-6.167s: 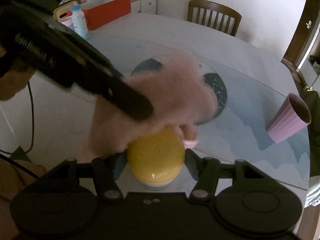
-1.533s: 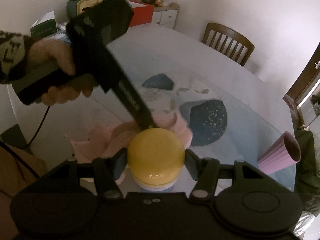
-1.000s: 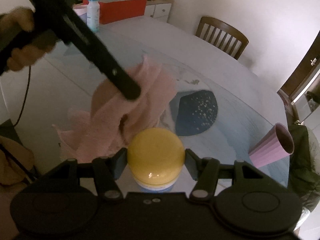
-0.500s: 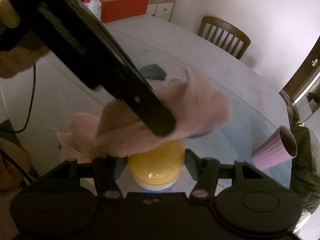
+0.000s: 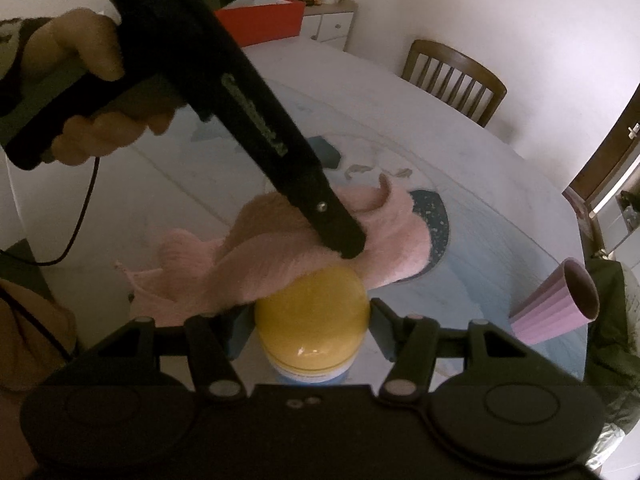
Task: Clean container
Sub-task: 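Finish wiping the bottle cap with the towel in the left tool while the right tool holds it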
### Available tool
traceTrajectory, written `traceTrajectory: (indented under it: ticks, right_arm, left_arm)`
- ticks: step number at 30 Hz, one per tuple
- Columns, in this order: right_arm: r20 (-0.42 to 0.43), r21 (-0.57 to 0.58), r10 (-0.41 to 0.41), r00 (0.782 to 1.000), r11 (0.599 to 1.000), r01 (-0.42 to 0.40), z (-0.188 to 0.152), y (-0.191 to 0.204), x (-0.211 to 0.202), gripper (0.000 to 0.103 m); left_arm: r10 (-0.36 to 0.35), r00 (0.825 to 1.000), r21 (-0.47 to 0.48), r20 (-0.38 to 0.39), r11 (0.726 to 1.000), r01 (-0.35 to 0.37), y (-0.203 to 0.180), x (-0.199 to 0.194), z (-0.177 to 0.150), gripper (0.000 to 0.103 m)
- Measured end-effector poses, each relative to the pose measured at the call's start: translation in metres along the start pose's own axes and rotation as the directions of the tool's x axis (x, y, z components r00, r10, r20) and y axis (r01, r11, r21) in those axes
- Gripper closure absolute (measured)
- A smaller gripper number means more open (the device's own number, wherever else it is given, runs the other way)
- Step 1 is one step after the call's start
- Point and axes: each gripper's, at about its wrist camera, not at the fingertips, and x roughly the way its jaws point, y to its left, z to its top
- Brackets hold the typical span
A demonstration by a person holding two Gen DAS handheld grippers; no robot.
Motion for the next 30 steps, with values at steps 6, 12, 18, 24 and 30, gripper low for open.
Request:
traceTrajectory:
  ticks: [6,12,18,24,30]
  right_arm:
    - [0.023,0.012,-0.005,1.000,1.000,0.004,0.003,0.001,-0.001,0.043]
    - [0.024,0.022,-0.016,1.000,1.000,0.016,0.004,-0.005,0.003,0.043]
    - [0.016,0.037,-0.029,0.999,0.999,0.029,-0.001,-0.007,0.007,0.043]
    - [0.012,0.043,-0.037,0.999,0.998,0.037,-0.004,-0.008,0.008,0.043]
    - [0.014,0.043,-0.034,0.999,0.999,0.034,-0.003,-0.007,0.011,0.043]
  left_arm:
    - [0.059,0.997,-0.001,-0.055,0.998,-0.059,0.013,0.019,-0.003,0.088]
    - [0.091,0.992,-0.056,-0.091,0.994,-0.096,0.034,0.023,-0.017,0.088]
    - [0.045,0.999,-0.062,0.007,0.997,-0.044,0.020,-0.018,-0.016,0.088]
    - [-0.050,0.996,0.003,0.075,0.999,0.050,-0.016,-0.045,-0.010,0.088]
    - [-0.067,0.997,0.104,0.033,0.993,0.063,-0.041,-0.031,-0.007,0.088]
